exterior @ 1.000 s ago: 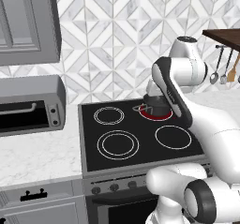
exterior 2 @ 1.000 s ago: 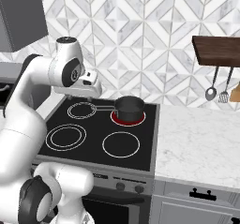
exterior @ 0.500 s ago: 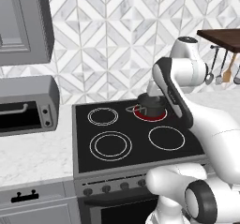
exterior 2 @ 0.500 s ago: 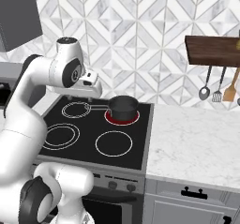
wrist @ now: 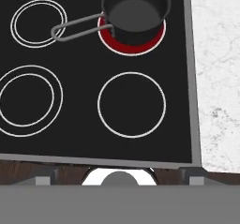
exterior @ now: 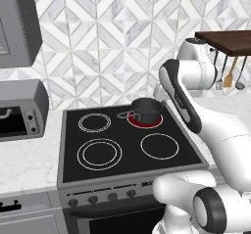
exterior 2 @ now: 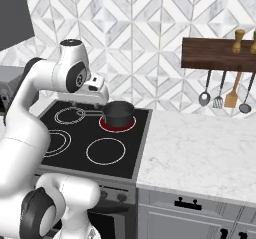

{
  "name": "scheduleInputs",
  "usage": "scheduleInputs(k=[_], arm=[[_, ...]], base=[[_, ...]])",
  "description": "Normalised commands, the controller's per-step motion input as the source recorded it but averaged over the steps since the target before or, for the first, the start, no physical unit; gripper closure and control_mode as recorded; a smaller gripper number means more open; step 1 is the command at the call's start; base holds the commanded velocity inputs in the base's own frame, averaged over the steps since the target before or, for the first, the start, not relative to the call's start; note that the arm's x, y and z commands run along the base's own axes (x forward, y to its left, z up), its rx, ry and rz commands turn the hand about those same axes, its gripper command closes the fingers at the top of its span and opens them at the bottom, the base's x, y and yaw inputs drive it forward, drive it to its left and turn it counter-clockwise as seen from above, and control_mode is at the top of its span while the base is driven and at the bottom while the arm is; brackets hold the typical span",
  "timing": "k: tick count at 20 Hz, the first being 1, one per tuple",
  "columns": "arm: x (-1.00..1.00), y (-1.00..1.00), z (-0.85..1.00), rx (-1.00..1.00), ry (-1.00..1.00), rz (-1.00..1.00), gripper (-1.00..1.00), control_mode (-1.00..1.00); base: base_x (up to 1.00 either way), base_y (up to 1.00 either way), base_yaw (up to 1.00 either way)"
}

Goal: Turn off the rear right burner of the stove.

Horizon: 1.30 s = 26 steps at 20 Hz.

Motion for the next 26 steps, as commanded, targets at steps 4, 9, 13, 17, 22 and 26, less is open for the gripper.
scheduleInputs(k=[4, 9, 13, 17, 22, 26], arm=[[0.0, 0.0, 0.0, 0.0, 0.0, 0.0, -1.0, 1.0], [0.0, 0.0, 0.0, 0.0, 0.0, 0.0, -1.0, 1.0], [0.0, 0.0, 0.0, 0.0, 0.0, 0.0, -1.0, -1.0], [-0.07, 0.06, 0.0, 0.0, 0.0, 0.0, -1.0, -1.0], [-0.4, 0.74, -0.17, -0.1, 0.0, 0.04, -1.0, -1.0], [-0.66, 1.0, -0.37, -0.23, 0.0, 0.1, -1.0, -1.0]], base=[[0.0, -0.43, 0.03], [0.0, -0.31, 0.02], [0.0, 0.0, 0.0], [0.0, 0.0, 0.0], [0.0, 0.0, 0.0], [0.0, 0.0, 0.0]])
